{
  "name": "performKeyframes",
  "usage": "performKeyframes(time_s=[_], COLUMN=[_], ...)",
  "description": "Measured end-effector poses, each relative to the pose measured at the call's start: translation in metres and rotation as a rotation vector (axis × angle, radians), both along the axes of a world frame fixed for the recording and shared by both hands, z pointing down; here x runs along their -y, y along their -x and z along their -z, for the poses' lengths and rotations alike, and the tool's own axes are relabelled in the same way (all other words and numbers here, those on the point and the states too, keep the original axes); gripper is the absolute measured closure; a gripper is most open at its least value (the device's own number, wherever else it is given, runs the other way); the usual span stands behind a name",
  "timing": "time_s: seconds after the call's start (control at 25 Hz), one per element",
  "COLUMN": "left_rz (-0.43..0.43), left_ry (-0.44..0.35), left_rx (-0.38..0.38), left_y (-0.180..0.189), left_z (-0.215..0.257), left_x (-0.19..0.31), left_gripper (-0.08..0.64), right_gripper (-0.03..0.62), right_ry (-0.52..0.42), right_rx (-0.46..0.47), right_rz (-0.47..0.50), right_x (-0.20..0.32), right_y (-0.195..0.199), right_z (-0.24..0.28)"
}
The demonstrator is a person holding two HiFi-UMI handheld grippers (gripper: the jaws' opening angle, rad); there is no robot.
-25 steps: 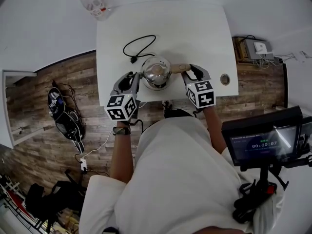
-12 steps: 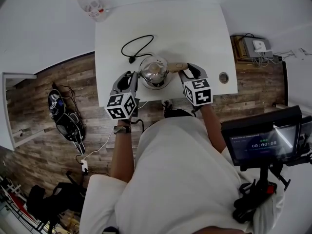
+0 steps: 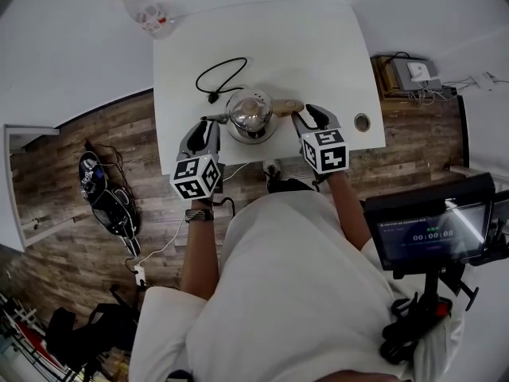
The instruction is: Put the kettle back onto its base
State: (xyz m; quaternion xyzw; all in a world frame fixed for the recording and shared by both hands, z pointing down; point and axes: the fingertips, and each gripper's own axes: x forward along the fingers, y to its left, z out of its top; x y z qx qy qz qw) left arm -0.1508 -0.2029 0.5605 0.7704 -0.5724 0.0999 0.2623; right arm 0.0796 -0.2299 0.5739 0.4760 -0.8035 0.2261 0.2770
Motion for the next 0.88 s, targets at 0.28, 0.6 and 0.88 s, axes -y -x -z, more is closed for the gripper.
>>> performKeyframes(time_s=[0.28, 0.6, 0.88], left_rz=[0.029, -0.001, -0.082], left_ry=[-0.035, -0.140, -0.315], left_rx=[0.037, 0.178, 0.235], left_y=[0.015, 0.016, -0.002], left_z=[0.019, 0.060, 0.133], left_x=[-0.014, -0.014, -0.012], left_gripper=[0.460, 0.462, 0.462], right_gripper=[0.449, 0.546, 0.589], right_ry=[-0.074, -0.204, -0.366], right_rx=[0.014, -0.010, 0.032], right_rz=[-0.083, -0.116, -0.089], right_x=[-0.010, -0.010, -0.011], right_y=[-0.015, -0.017, -0.002], right_z=[0.030, 0.084, 0.154])
